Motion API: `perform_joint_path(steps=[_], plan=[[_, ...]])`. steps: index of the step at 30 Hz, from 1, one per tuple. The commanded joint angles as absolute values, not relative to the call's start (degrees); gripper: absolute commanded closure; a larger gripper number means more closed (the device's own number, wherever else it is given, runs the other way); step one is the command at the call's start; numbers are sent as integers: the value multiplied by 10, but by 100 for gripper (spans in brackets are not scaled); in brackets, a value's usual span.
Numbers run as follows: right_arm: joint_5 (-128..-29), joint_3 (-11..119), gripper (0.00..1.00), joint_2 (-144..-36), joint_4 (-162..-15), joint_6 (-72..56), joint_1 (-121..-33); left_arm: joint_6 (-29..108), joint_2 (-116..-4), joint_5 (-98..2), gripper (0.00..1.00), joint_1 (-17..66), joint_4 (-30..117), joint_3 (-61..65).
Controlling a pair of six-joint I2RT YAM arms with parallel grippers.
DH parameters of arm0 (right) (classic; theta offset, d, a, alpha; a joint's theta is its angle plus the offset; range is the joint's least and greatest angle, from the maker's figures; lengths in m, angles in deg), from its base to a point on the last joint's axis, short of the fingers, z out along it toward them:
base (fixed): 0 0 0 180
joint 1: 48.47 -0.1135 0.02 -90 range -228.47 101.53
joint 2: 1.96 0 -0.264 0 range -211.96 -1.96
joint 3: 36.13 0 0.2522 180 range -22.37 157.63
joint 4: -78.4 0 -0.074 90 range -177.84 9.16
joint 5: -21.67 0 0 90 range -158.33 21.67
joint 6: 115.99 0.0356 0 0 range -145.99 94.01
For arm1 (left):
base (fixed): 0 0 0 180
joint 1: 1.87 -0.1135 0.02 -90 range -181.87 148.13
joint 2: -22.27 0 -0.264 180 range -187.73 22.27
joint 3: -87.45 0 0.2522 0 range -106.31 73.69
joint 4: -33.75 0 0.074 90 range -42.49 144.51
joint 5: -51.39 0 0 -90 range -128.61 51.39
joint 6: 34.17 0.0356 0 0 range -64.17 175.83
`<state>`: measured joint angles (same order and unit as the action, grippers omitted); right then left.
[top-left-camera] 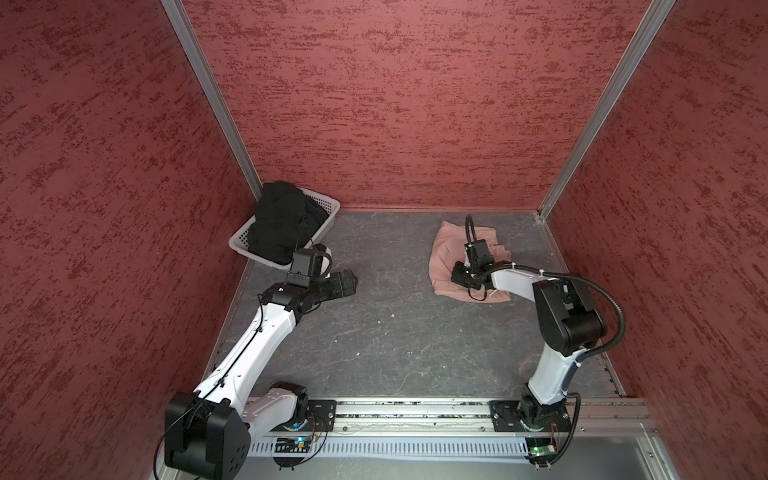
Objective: Fold and stack the shorts
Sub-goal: 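Push the folded pink shorts with the right gripper toward the far corner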
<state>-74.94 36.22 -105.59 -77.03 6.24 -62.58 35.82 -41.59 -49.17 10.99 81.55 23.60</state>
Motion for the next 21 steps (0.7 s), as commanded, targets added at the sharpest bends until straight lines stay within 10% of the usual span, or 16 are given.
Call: perform_joint_path(steps=[1, 10, 21], plan=[[-724, 346, 82, -1016, -772, 46, -613, 368, -426, -504, 1, 107, 791, 233], [-736, 356, 73, -954, -754, 26, -599, 384, -456, -507, 1, 107, 792, 214], [-675, 350, 87, -1029, -768, 59, -590, 383, -441, -492, 1, 106, 802, 212]])
